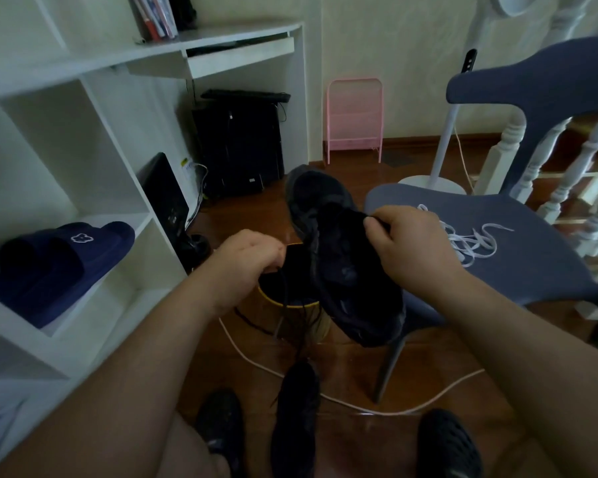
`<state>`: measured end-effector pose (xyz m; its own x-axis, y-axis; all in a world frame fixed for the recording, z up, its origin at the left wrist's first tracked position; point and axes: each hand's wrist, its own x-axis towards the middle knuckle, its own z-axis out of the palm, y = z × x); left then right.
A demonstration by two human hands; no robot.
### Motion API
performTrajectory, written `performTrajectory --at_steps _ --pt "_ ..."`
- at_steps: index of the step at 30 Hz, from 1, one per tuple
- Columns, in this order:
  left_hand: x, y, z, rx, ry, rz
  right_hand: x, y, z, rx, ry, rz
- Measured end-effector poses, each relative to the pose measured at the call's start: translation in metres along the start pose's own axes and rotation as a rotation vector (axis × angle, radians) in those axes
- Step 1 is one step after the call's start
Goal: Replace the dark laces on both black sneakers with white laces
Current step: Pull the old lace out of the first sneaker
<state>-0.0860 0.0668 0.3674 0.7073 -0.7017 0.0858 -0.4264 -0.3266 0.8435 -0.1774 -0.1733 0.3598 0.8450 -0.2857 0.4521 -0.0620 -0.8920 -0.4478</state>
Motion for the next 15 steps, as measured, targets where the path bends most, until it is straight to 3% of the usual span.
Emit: performTrajectory --at_steps 5,8,11,15 --pt "-0.001 -0.024 -0.012 0.373 -0.134 -0.313 0.000 -0.003 -0.001 0.006 0.016 0.015" --pt "0.000 -0.022 -0.004 0.423 0.049 -0.243 -0.002 -0.010 0.003 0.001 0.018 -0.014" --pt "0.004 -0.009 0.013 0.244 0.272 -0.125 -0.003 -0.016 0.008 -0.028 0.003 -0.033" --pt "0.005 0.000 0.033 0.323 0.272 -0.140 -0.005 -0.021 0.011 -0.004 -0.005 -0.020"
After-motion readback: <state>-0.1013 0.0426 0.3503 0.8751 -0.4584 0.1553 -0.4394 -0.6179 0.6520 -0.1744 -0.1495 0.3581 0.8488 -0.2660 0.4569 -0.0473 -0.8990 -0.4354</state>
